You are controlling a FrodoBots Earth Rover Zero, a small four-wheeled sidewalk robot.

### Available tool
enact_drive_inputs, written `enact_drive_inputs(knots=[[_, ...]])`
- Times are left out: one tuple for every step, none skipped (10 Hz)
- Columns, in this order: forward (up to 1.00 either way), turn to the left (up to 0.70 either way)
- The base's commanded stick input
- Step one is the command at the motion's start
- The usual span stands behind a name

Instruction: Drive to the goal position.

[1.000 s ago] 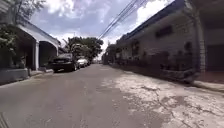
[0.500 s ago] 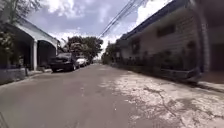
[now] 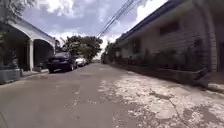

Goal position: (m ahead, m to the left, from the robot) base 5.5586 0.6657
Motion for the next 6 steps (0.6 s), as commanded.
enact_drive_inputs(knots=[[0.7, 0.0], [0.7, 0.0], [0.7, 0.0], [0.7, 0.0], [0.7, 0.0], [0.7, 0.0]])
